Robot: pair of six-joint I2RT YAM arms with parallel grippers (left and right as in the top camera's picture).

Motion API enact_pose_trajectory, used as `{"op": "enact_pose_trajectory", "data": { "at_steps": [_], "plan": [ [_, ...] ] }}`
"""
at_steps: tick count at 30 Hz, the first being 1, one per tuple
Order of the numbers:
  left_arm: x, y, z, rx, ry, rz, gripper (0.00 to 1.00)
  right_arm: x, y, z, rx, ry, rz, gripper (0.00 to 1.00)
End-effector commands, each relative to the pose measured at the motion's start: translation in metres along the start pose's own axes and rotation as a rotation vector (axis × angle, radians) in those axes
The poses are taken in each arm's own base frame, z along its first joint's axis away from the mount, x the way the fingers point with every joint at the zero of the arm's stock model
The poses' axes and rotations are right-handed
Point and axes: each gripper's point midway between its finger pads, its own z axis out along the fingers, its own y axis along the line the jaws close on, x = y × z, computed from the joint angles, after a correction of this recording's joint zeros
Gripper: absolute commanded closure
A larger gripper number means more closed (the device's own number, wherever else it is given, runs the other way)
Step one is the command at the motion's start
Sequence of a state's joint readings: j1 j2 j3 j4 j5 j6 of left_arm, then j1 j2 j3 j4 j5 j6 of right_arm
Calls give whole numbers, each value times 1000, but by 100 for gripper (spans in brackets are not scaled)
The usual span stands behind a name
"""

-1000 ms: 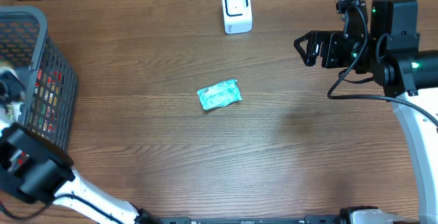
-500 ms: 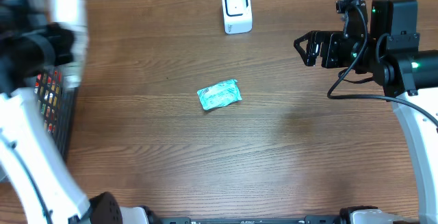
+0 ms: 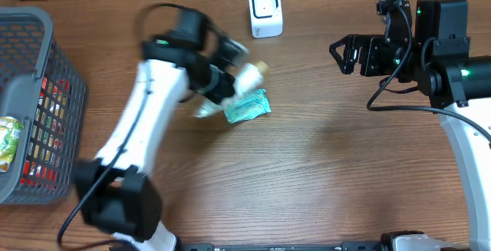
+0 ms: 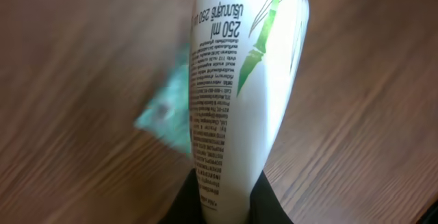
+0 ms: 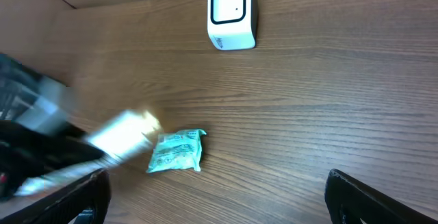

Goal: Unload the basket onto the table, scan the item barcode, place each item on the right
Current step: 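Place the white tube on the table below the green packet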

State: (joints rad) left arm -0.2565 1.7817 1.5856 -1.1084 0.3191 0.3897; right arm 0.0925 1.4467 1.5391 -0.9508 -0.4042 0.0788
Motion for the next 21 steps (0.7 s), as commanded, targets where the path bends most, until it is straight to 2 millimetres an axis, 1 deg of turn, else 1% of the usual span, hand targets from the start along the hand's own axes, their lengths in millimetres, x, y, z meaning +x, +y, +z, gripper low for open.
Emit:
{"op": "enact_pose_trajectory", "data": {
  "at_steps": [1, 4, 7, 9, 10, 12, 13, 14, 16, 18, 21],
  "plan": [
    [11, -27, 47, 75, 95, 226, 96, -6, 6, -3, -14, -14, -6, 0],
    [23, -33, 78, 59, 206, 250, 96, -4, 5, -3, -12, -7, -3, 0],
    [34, -38, 99, 37, 292, 279, 96, -5, 5, -3, -12, -8, -4, 0],
    [40, -43, 108, 19, 335, 300, 96, -5, 3, -3, -2, -9, -4, 0],
    [40, -44, 109, 12, 343, 300, 92, -4, 3, -3, -1, -9, -4, 0],
    [40, -48, 110, -3, 349, 299, 61, -4, 3, -3, -2, -8, -3, 0],
    [39, -48, 110, -13, 349, 294, 49, -4, 3, -3, -2, -8, -3, 0],
    [37, -49, 108, -21, 348, 290, 42, -4, 3, -3, -2, -8, -3, 0],
    [30, -52, 102, -23, 341, 278, 39, -5, 3, -3, -2, -9, -4, 0],
    [19, -56, 87, -16, 328, 257, 40, -5, 3, -3, -2, -9, -4, 0],
    [-7, -53, 49, -39, 283, 210, 41, -5, 3, -3, -2, -9, -4, 0]
  ]
}}
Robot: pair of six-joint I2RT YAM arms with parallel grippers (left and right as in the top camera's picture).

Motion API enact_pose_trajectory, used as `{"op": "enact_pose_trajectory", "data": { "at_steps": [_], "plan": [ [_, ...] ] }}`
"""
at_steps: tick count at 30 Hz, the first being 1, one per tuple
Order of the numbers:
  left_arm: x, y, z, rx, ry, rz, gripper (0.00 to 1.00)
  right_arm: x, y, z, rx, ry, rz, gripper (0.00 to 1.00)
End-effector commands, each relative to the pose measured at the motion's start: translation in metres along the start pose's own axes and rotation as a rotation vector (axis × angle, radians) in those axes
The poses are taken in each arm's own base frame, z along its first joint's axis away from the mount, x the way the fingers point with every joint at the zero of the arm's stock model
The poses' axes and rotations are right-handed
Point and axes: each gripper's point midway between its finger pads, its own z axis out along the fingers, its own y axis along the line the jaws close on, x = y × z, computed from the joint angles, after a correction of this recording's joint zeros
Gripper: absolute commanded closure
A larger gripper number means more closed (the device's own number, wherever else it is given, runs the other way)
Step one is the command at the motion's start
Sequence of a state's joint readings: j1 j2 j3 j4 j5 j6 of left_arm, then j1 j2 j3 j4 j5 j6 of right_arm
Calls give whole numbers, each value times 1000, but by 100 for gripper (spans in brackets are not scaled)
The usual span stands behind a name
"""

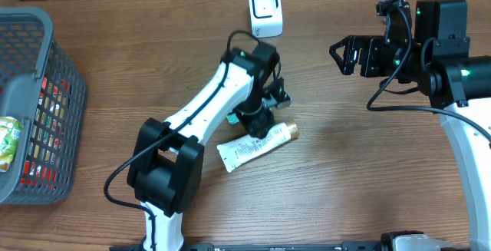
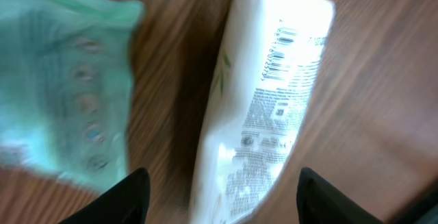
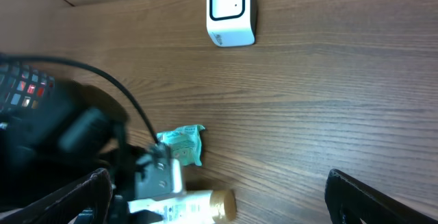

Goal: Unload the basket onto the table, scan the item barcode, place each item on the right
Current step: 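Place the white tube on the table below the green packet, then reach into the basket and grasp the red spaghetti pack with left gripper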

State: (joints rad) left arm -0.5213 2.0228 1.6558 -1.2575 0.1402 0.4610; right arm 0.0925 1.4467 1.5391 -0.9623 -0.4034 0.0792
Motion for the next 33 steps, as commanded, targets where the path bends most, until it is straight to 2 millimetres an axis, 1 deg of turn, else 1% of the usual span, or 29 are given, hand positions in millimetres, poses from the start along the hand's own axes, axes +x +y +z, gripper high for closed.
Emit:
{"op": "enact_pose_trajectory", "data": {
  "at_steps": [1, 3, 5, 6, 7, 8, 10, 11, 13, 15, 16, 19, 20, 22, 25, 26, 27, 30, 32, 33],
  "plan": [
    [-25, 20, -66, -73, -133, -70, 41, -7, 4, -3, -4, -20, -9, 0],
    [-29, 32, -105, -104, -200, -123, 41, -8, 4, -3, -5, -22, -10, 0],
    [-27, 46, -142, -138, -272, -186, 40, -8, 4, -3, -5, -22, -10, 0],
    [-24, 56, -163, -159, -316, -230, 39, -8, 4, -3, -5, -22, -10, 0],
    [-19, 64, -180, -175, -350, -271, 39, -7, 4, -3, -5, -21, -9, 0],
    [-10, 77, -202, -201, -400, -333, 39, -7, 4, -3, -4, -18, -8, 0],
    [12, 99, -234, -238, -465, -441, 41, -5, 4, -3, -3, -11, -5, 0],
    [27, 110, -249, -258, -496, -505, 43, -5, 3, -3, -2, -9, -5, 0],
    [62, 132, -273, -292, -543, -645, 44, -4, 3, -3, -2, -6, -3, 0],
    [100, 154, -292, -325, -586, -792, 44, -3, 3, -3, -2, -4, -2, 0],
    [126, 166, -300, -339, -612, -900, 43, -3, 3, -3, -2, -4, -2, 0],
    [181, 187, -313, -369, -653, -1084, 42, -3, 3, -3, -1, -2, -1, 0],
    [210, 195, -319, -363, -688, -1159, 42, -2, 3, -3, -1, 1, 0, 0],
    [242, 203, -324, -352, -728, -1239, 43, -1, 3, -3, 0, 4, 1, 0],
    [284, 210, -328, -341, -778, -1335, 44, -1, 3, -3, 0, 4, 1, 0],
    [297, 212, -329, -352, -782, -1365, 44, -1, 3, -3, -1, 3, 1, 0],
    [314, 214, -330, -372, -783, -1398, 43, -1, 3, -3, -1, 3, 1, 0],
    [353, 218, -331, -424, -784, -1457, 41, -1, 3, -3, -1, 4, 1, 0],
    [375, 221, -328, -447, -774, -1488, 37, -1, 3, -3, -1, 3, 1, 0],
    [384, 222, -325, -448, -769, -1509, 30, -1, 3, -3, -1, 4, 1, 0]
  ]
}}
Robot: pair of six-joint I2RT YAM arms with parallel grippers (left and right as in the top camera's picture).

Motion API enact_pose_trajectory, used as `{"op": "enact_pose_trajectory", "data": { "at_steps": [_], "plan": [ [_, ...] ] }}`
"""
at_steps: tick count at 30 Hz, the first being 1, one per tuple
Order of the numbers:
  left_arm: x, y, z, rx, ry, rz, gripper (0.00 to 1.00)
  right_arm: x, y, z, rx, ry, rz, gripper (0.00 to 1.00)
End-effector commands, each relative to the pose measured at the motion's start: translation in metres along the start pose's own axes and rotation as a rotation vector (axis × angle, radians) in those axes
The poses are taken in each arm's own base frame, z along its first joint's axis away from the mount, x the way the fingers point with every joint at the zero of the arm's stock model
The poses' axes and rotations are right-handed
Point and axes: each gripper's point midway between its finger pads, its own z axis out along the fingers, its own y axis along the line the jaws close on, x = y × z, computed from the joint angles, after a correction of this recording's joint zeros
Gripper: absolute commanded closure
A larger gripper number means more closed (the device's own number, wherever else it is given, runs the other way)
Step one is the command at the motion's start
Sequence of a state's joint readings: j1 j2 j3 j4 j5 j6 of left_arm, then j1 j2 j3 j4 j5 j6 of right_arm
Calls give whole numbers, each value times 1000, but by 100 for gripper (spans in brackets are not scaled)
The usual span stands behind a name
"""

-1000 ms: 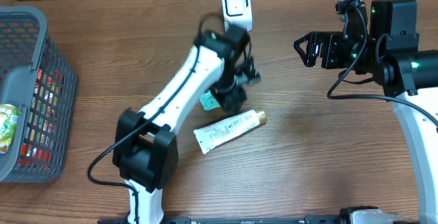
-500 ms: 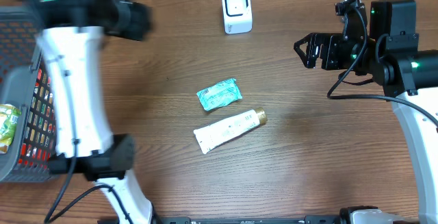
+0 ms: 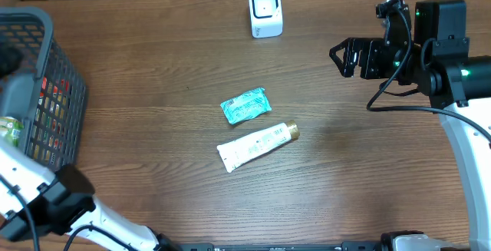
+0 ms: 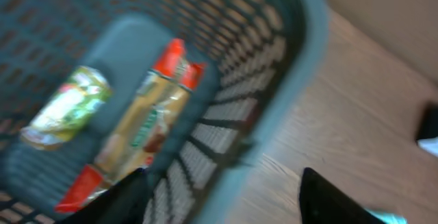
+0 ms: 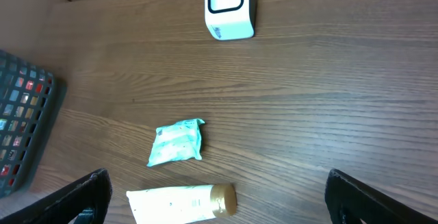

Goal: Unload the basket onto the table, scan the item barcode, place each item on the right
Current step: 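Reach into the basket and grasp the red spaghetti pack with left gripper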

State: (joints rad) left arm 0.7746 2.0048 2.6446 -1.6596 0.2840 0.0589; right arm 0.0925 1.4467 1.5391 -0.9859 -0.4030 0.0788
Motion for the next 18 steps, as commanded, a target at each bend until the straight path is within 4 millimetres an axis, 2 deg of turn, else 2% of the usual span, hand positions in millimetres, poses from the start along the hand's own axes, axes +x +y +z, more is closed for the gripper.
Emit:
{"op": "enact_pose_trajectory", "data": {
  "at_steps": [1, 6, 10, 15, 18],
  "plan": [
    [-2, 24, -16, -10, -45, -28, 26, -6, 4, -3, -4, -17, -8, 0],
    [11, 66, 16, -55, 45, -56, 26, -6, 4, -3, -4, -18, -8, 0],
    [32, 98, 57, -142, 168, -77, 26, -6, 3, -3, -3, -14, -7, 0],
    [52, 111, 115, -128, 256, -74, 23, -4, 2, -3, 3, -8, -7, 0],
    [68, 120, 160, -106, 319, -46, 23, -4, 2, -3, 6, -8, -7, 0]
  ]
}}
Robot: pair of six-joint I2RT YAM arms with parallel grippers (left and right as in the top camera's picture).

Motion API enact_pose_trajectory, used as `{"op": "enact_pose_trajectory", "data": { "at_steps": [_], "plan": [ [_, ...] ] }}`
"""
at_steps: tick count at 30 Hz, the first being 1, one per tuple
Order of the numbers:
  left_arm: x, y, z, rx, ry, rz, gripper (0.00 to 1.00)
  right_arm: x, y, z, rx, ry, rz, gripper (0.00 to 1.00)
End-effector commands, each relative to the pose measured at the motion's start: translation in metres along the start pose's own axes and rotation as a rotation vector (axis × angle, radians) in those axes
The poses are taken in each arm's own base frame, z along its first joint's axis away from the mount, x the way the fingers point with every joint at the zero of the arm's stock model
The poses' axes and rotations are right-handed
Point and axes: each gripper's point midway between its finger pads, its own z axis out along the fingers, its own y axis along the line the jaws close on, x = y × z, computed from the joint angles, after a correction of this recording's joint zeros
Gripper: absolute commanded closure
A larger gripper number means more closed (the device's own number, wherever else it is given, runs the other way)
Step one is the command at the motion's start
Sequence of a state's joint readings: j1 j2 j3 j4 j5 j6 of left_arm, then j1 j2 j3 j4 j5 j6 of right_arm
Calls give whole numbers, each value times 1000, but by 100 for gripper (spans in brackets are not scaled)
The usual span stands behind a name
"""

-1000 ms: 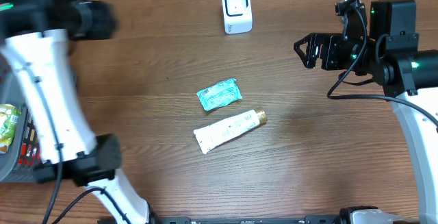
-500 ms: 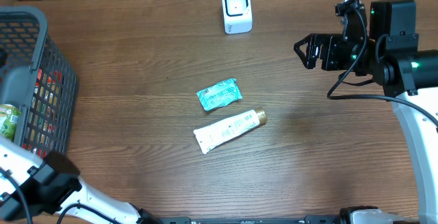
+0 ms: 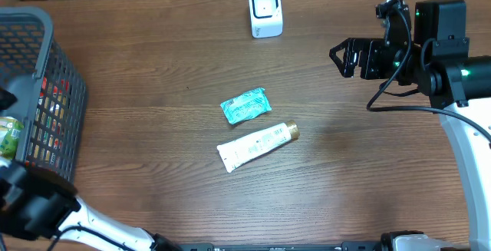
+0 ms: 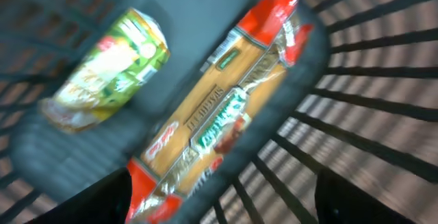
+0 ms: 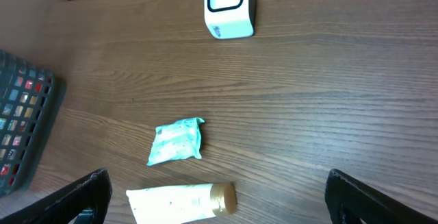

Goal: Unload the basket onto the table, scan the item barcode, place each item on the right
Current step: 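Reach into the basket and grasp the red spaghetti pack with left gripper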

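The white scanner (image 3: 265, 11) stands at the table's far edge, also in the right wrist view (image 5: 229, 8). A white tube with a gold cap (image 3: 257, 146) lies mid-table, a teal packet (image 3: 245, 105) just behind it. My left gripper (image 4: 222, 203) hangs open inside the grey basket (image 3: 42, 21), over a long red-and-orange packet (image 4: 219, 107) and a green packet (image 4: 109, 70). My right gripper (image 3: 345, 55) is open, held high at the right; the tube (image 5: 181, 203) and teal packet (image 5: 176, 142) lie far below it.
The basket's barred wall (image 4: 356, 114) stands close to the left gripper's right finger. The green packet (image 3: 8, 140) shows through the basket at the overhead view's left edge. Bare wood lies between scanner and teal packet.
My left gripper was above the basket's rim and is now lower, close over the red-and-orange and green packets. Tube, teal packet, scanner and right arm have not moved.
My left gripper held the white tube above the table beside the teal packet. Then the tube lay on the table in front of the packet, the gripper open over it. Later the left arm was at the basket, and now it is down among the basket's items.
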State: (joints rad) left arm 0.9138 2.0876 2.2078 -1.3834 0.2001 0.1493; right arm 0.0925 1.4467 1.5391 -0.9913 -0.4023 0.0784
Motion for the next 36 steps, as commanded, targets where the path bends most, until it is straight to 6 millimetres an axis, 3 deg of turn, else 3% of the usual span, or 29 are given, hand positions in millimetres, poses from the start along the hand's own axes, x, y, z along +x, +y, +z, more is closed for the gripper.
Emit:
{"op": "enact_pose_trajectory", "data": {
  "at_steps": [1, 6, 9, 15, 19, 20, 21, 22, 23, 24, 30, 33, 36],
  "plan": [
    [13, 3, 51, 4, 102, 52, 23, -5, 2, -3, 4, -13, -8, 0],
    [20, 5, 106, 28, 177, 74, 23, -5, 2, -3, 4, -13, -8, 0],
    [25, -5, 133, 91, 206, 147, 22, -5, 2, -3, 4, -12, -8, 0],
    [34, -12, 175, 112, 254, 186, 13, -5, 2, -3, 4, -12, -8, 0],
    [42, -12, 195, 111, 288, 189, 12, -5, 2, -3, 4, -13, -8, 0],
    [43, -12, 197, 113, 291, 189, 17, -5, 2, -3, 4, -13, -8, 0],
    [44, -12, 198, 113, 296, 189, 29, -5, 2, -3, 3, -14, -9, 0],
    [44, -12, 198, 113, 295, 188, 46, -5, 2, -3, 3, -13, -8, 0],
    [43, -12, 197, 112, 293, 189, 75, -5, 2, -3, 4, -14, -8, 0],
    [42, -12, 196, 111, 289, 188, 96, -5, 2, -3, 3, -13, -8, 0],
    [35, -13, 177, 106, 292, 171, 96, -8, 3, -3, 2, -26, -13, 0],
    [20, -14, 151, 97, 265, 173, 96, -9, 3, -3, 1, -29, -16, 0],
    [-6, -18, 113, 82, 186, 188, 96, -9, 3, -3, 1, -28, -15, 0]
  ]
}}
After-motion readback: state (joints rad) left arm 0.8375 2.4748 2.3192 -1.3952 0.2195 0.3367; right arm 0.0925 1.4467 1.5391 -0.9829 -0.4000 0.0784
